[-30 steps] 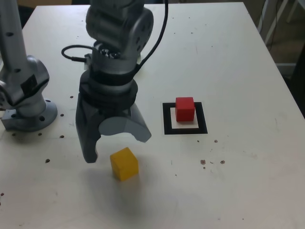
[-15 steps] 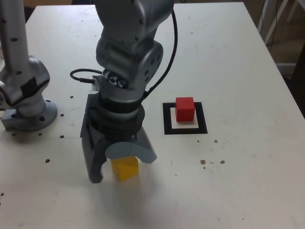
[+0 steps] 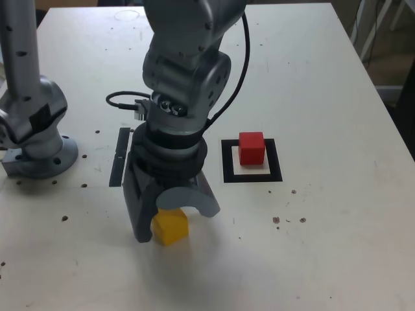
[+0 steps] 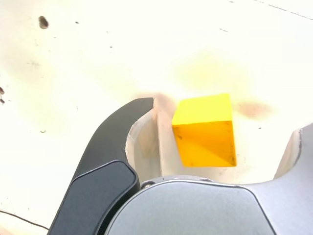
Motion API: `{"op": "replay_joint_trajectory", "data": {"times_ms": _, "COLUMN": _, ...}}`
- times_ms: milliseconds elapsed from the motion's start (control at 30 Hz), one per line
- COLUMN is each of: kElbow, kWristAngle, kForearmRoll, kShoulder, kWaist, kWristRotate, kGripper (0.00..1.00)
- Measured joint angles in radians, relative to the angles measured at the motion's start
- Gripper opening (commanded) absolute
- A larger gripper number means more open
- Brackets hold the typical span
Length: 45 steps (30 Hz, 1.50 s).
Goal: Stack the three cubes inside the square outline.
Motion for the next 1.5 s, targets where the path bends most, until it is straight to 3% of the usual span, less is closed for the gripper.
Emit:
{"op": "replay_joint_trajectory", "data": {"times_ms": 600, "kElbow": 0.033, "kWristAngle": -0.009, "kForearmRoll": -0.05, "kShoulder": 0.015, "kWaist": 0.035, "kWristRotate": 0.077, "kGripper": 0.7}}
{"op": "replay_joint_trajectory", "data": {"times_ms": 1033, "kElbow": 0.049, "kWristAngle": 0.0, "kForearmRoll": -0.066, "kShoulder": 0.004, "kWaist": 0.043, "kWristRotate": 0.124, "kGripper": 0.41}}
{"op": "replay_joint_trajectory", "data": {"times_ms": 1500, "kElbow": 0.048, "kWristAngle": 0.109, "kForearmRoll": -0.095, "kShoulder": -0.054, "kWaist": 0.043, "kWristRotate": 0.143, "kGripper": 0.1}}
